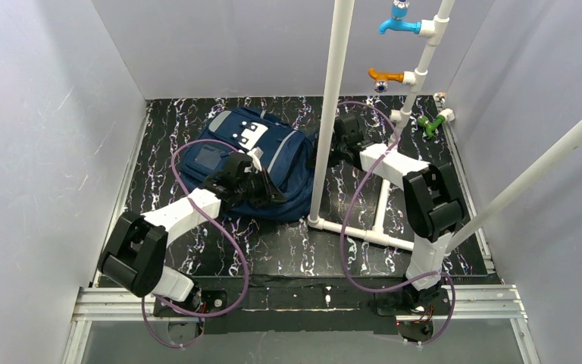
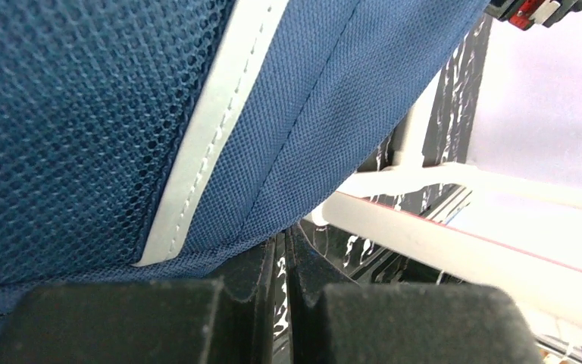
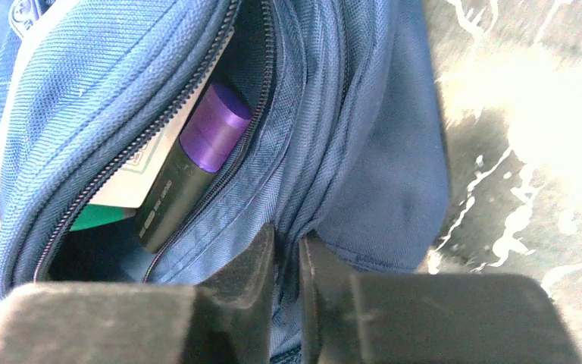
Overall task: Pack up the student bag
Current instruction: Zip the student bag at the center of the board.
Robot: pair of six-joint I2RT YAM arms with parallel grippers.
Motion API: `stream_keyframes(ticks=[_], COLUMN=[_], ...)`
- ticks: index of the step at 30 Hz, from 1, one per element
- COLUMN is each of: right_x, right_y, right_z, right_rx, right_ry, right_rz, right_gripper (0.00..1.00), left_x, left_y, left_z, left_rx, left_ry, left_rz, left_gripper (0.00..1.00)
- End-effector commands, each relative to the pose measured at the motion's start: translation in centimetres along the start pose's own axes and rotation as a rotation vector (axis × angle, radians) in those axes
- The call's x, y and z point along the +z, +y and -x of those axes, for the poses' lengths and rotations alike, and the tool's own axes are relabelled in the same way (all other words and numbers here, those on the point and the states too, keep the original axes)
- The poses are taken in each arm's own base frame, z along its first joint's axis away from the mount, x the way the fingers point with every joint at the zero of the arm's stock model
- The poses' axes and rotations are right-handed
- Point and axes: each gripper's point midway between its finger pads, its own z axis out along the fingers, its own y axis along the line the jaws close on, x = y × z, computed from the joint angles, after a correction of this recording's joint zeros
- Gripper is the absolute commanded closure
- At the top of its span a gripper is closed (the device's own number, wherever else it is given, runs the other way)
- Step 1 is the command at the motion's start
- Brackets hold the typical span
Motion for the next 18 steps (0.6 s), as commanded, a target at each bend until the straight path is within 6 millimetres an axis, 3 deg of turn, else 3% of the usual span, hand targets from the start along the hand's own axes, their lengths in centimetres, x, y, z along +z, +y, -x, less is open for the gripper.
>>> stream_keyframes(ticks=[1,4,7,10,13,15,18], right_x=[-0.8,-2.8,-4.7,-5.7,-5.2,-5.4,-3.5], right_y=[1.9,0.4,0.7,1.9,5.0,11.0,12.0], right_z=[3.7,4.2,4.3,4.0,1.8,-0.6,-3.5], right_rx=[-0.169,-0.233,-0.270,-0.281,-0.256,-0.341,-0.427], right_ry=[-0.043,-0.052,-0.056,-0.060,0.003,-0.007,0.034], right_rz=[-0.029,-0.143,-0.163,-0.109,0.100,0.476,0.579], right_gripper=[0.70,0.49,0.36,0.29,0.28,0.32,0.37], left_x=[-0.4,-0.8,-2.5,-4.5,-6.0,-6.8,-4.9], left_y=[-4.4,-3.7,-2.8,-1.2,1.4,2.3,1.4], left_z=[3.9,3.9,4.0,3.6,3.2,4.5,6.8], left_rx=[0.018,-0.014,-0.037,-0.133,-0.205,-0.223,-0.270], left_ry=[-0.095,-0.078,-0.090,-0.091,-0.101,-0.149,-0.116], left_rz=[-0.156,-0.163,-0.182,-0.180,-0.067,-0.049,-0.105], left_gripper=[0.94,0.69,0.63,0.60,0.58,0.62,0.68])
